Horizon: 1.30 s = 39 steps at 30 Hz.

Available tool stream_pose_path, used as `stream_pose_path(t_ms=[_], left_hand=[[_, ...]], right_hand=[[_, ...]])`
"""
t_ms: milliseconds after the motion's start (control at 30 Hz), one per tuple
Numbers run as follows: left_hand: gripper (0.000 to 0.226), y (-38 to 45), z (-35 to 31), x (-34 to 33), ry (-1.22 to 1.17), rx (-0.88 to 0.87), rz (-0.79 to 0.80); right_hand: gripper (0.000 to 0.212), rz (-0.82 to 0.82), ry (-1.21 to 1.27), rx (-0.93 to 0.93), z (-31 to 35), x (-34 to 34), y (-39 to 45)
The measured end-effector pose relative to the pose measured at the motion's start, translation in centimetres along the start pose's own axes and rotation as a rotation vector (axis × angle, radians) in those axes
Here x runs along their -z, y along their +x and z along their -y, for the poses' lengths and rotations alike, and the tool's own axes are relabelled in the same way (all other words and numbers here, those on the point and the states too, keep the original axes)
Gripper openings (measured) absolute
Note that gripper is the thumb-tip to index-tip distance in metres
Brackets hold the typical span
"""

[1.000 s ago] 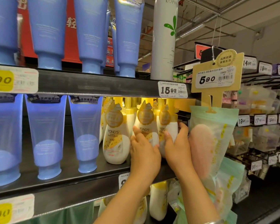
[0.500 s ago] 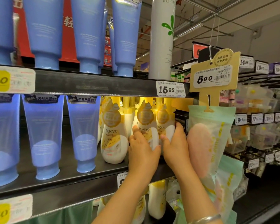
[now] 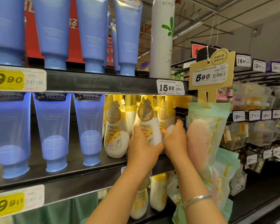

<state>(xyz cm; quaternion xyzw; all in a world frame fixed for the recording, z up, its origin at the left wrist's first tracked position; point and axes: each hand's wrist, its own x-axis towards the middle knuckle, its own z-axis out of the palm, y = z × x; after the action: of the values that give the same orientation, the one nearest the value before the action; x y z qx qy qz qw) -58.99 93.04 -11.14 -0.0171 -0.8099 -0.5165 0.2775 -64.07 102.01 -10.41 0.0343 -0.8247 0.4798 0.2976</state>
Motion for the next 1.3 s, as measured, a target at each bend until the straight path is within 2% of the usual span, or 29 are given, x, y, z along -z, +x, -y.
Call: stream_pose_path(t_ms=[167,400,633,733,800,900,1000,1067,1200,1300], left_hand=[[0.054,-0.6,-0.2,1.3,-0.124,0.046,0.064],[0.054,-2.8,-0.9,3.1,-0.255,0.060,0.133],[0.057,-6.4,-0.6,4.1,-0.392,0.085,0.170],[0.056,-8.2,0.5,4.3,-0.382,0.126,0.178],[0.063,-9.4,1.2,4.4,-0.363,0.143,0.173],[0.062,-11.2,2.6,4.3,-0.357,0.142,0.179],[0.057,-13.1,3.8,4.3,-0.385,0.145,0.201],[0.053,-14.4,4.5,4.3,-0.368,0.138,0.219],[0.054,-16.2,5.9,4.6,-0.345,0.193,0.191],[0.065,-17.7,6.5,5.1,-0.307,0.270,0.167]], right_hand=[[0.058,0.032,-0.004,-0.027,0.4,0.3,0.1],[0.066,0.062,0.010,0.040,1.3,1.9,-1.2],[0.036,0.109,0.172,0.110,2.8,4.2,-4.3],[0.020,0.238,0.320,0.081,3.1,4.8,-6.5],[0.008,0.320,0.416,0.064,2.9,5.0,-8.0],[0.007,0.403,0.487,0.016,2.2,4.6,-10.3],[0.024,0.461,0.493,-0.056,1.3,3.6,-12.3],[0.026,0.492,0.495,-0.092,0.7,3.1,-13.6],[0.016,0.509,0.594,-0.152,-0.8,2.6,-15.7],[0.012,0.535,0.718,-0.223,-1.6,2.4,-17.1]])
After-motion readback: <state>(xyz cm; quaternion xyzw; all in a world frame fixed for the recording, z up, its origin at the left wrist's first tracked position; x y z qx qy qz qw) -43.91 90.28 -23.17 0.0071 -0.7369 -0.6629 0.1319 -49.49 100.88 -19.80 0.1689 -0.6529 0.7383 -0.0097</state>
